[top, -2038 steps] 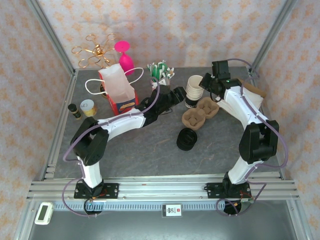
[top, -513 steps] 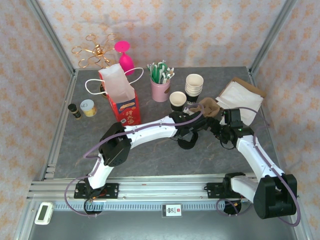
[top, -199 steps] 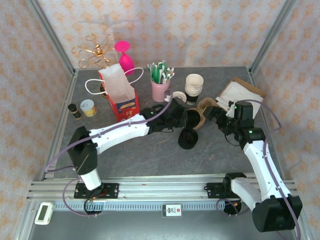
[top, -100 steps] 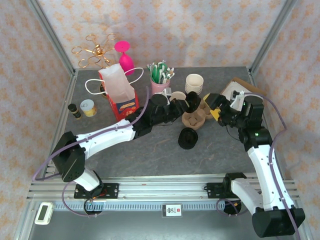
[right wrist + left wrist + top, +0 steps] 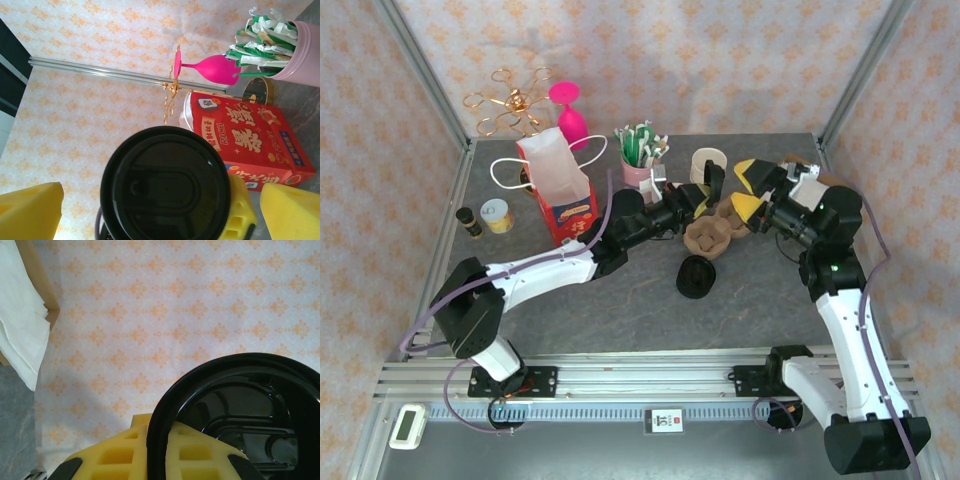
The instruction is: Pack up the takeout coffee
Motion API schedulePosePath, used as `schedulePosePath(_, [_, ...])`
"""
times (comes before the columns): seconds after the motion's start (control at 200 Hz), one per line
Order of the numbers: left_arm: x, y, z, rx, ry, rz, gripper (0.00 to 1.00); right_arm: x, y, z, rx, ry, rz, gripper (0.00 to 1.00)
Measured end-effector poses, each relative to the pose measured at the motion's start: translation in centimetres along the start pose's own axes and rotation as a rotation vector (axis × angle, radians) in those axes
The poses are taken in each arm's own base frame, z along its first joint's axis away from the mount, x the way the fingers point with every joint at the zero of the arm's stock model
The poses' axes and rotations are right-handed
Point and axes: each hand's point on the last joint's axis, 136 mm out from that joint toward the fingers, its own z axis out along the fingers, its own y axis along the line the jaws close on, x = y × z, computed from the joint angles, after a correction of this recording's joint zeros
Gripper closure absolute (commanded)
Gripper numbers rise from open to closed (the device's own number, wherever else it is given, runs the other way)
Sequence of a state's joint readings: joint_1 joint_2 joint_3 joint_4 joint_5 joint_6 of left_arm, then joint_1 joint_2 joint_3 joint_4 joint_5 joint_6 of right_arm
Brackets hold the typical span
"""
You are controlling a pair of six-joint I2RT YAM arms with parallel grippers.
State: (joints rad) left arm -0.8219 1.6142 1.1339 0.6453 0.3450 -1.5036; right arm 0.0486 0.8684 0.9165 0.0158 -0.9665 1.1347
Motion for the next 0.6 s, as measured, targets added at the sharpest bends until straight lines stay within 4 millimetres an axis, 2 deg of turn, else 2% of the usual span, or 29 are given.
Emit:
schedulePosePath(0.235, [0.4,-0.4,0.3,0.034,0.028,-0.022,0.88,0.1,1.7,0.9,-0.020,0.042,-0.008,0.00])
schedulePosePath(0.516, [0.5,-0.1,0.8,0.044,0.042,-0.035,0.89,0.6,1.0,2.1,0.023,0.092,-0.010,0.00])
schedulePosePath(0.601, [0.4,-0.1,0.8,0.046,0.042,-0.035,0.90,0.8,0.7,2.2,0.030,0.098,-0.018,0.05])
